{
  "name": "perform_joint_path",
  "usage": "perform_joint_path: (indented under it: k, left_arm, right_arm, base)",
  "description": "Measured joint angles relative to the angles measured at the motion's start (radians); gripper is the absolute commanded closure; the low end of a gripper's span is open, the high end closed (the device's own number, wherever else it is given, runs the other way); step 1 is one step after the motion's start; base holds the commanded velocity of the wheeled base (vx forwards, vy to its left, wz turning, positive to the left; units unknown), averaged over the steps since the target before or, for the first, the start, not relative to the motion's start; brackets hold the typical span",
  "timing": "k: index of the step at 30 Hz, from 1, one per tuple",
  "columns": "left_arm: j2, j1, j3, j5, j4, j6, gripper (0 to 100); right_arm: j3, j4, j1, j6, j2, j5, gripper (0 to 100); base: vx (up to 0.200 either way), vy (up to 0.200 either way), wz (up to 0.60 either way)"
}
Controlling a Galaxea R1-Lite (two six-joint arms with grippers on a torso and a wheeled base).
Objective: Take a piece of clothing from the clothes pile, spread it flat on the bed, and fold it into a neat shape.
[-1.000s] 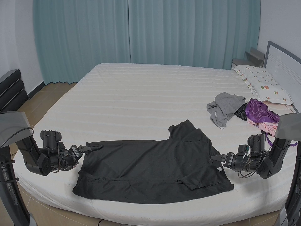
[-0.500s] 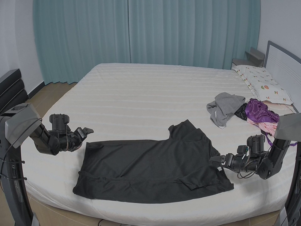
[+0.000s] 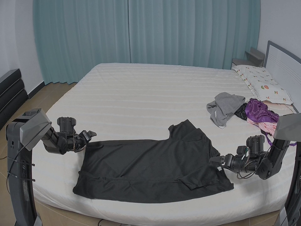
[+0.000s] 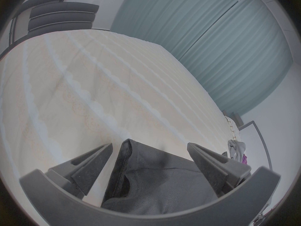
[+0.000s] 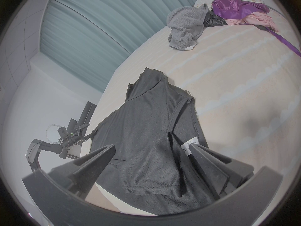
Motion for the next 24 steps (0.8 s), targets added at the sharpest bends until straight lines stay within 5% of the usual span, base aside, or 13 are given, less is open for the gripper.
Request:
perform_joint_path:
  k: [1, 2, 12, 24]
  left_arm:
    - [0.003, 0.0, -0.002, 0.0, 0.0, 0.003, 0]
    - [0.008, -0.001, -0.004, 0.0, -0.001, 0.009, 100]
    - [0.057, -0.013, -0.039, 0.116, -0.01, 0.028, 100]
    - [0.066, -0.011, -0.041, 0.195, -0.08, -0.061, 100]
  right_arm:
    - [0.0, 0.0, 0.0, 0.0, 0.0, 0.0, 0]
    - [0.0, 0.0, 0.001, 0.0, 0.001, 0.0, 0]
    - [0.0, 0.0, 0.01, 0.0, 0.0, -0.007, 0]
    - [-0.073, 0.009, 0.051, -0.001, 0.01, -0.108, 0]
  base:
    - [0.0, 0.0, 0.0]
    - [0.0, 0.0, 0.0]
    - [0.0, 0.0, 0.0]
    - [0.0, 0.0, 0.0]
